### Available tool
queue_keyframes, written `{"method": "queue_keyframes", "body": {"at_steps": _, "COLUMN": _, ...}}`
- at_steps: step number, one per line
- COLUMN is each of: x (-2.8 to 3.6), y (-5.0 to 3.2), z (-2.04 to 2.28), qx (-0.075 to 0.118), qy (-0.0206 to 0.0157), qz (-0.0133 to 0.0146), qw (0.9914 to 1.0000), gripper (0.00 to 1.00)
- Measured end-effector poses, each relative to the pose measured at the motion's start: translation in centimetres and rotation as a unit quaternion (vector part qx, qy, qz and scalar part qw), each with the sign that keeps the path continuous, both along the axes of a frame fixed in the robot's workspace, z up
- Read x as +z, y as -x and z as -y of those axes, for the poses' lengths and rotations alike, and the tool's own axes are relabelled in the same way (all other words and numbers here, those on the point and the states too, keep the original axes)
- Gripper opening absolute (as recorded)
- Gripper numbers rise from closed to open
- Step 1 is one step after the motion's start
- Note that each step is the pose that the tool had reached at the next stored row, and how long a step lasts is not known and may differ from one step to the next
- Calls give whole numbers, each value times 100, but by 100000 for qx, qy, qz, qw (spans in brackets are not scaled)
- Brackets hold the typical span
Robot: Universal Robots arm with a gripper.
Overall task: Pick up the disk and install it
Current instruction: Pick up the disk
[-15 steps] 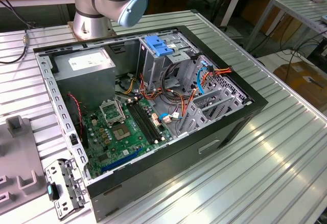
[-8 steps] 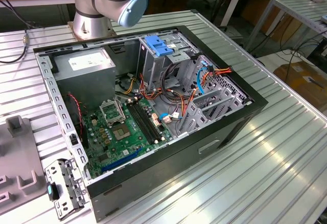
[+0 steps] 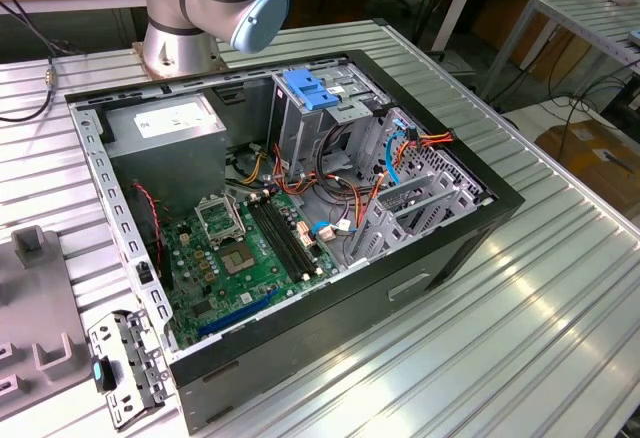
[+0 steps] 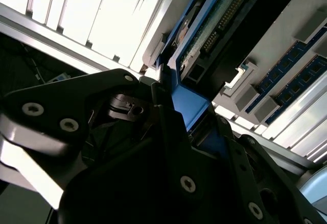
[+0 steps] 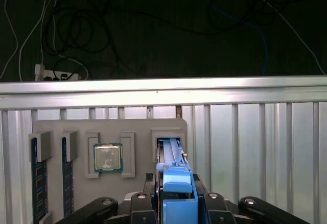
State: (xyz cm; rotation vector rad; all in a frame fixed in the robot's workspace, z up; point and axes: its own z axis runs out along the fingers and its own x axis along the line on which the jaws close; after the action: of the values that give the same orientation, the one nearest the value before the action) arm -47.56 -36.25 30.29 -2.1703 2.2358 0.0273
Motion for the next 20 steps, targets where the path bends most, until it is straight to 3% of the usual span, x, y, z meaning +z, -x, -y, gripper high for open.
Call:
{"method": "queue_keyframes", "body": {"at_steps": 9, "x": 20, "y": 0, "z": 0, "qx": 0, "qy": 5, "qz": -12, "qw": 100000, "gripper": 37}}
{"method": "queue_keyframes", "body": {"at_steps": 20, "x": 105, "y": 0, "z": 0, "qx": 0, "qy": 2, "qz": -10, "qw": 100000, "gripper": 37}}
